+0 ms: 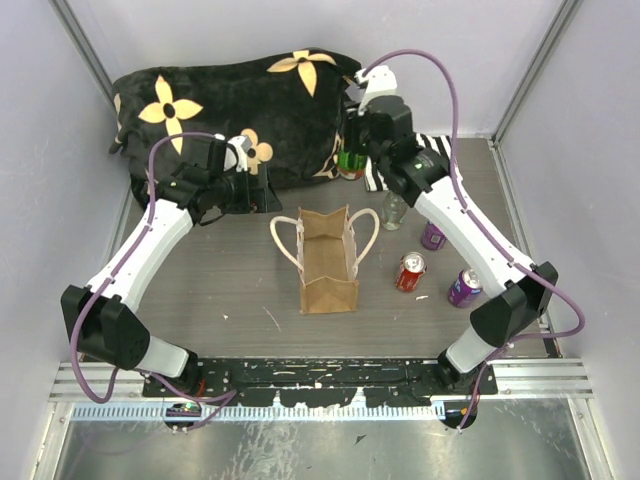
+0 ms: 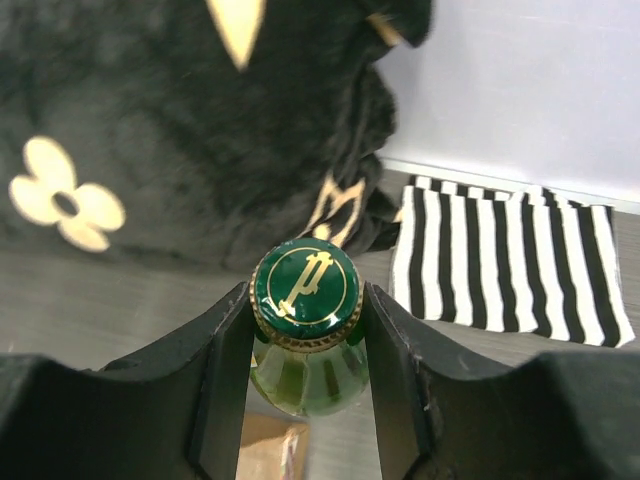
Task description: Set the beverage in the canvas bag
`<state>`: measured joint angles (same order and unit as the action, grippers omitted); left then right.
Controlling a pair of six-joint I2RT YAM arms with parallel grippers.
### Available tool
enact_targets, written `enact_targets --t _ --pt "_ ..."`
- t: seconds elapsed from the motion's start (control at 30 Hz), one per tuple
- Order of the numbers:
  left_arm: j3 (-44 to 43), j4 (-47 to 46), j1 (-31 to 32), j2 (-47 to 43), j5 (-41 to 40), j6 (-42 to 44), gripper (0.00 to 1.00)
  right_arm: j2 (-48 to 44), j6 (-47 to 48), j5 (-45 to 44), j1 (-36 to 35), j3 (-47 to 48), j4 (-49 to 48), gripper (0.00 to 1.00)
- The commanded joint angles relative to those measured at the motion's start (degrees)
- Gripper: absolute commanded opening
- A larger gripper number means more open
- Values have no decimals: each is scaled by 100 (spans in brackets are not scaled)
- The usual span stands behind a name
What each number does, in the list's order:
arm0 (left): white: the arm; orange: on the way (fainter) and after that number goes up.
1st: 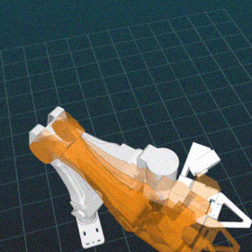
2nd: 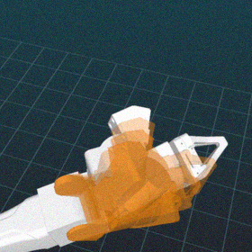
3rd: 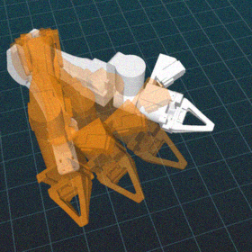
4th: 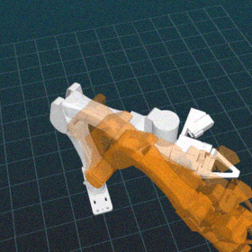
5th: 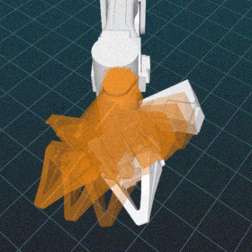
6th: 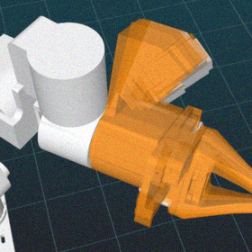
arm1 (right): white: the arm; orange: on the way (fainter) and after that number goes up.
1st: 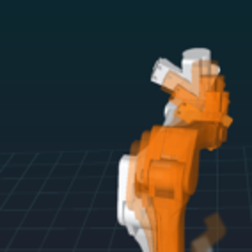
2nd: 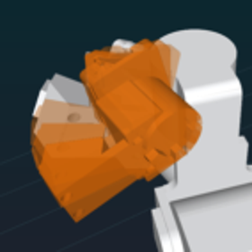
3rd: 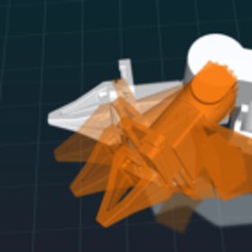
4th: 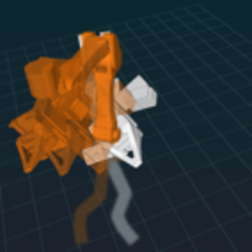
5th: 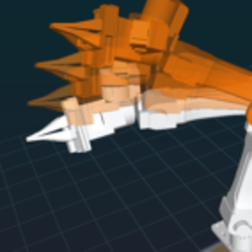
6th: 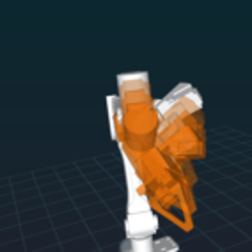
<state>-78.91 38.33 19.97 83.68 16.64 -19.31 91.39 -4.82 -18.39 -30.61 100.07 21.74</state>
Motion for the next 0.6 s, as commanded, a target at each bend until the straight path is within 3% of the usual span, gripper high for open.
enact_targets --t 0.0,0.33,0.57 --pt "119 -158 -1 -232 149 -71 93 -705 48 -443 -658 216 -803 1" --pt "175 -156 -1 -270 177 -73 93 -1097 -281 -1310 -2022 -688 -792 1" --pt "202 -151 -1 -249 212 -89 92 -1226 -516 -1663 -2375 -1216 -887 1"
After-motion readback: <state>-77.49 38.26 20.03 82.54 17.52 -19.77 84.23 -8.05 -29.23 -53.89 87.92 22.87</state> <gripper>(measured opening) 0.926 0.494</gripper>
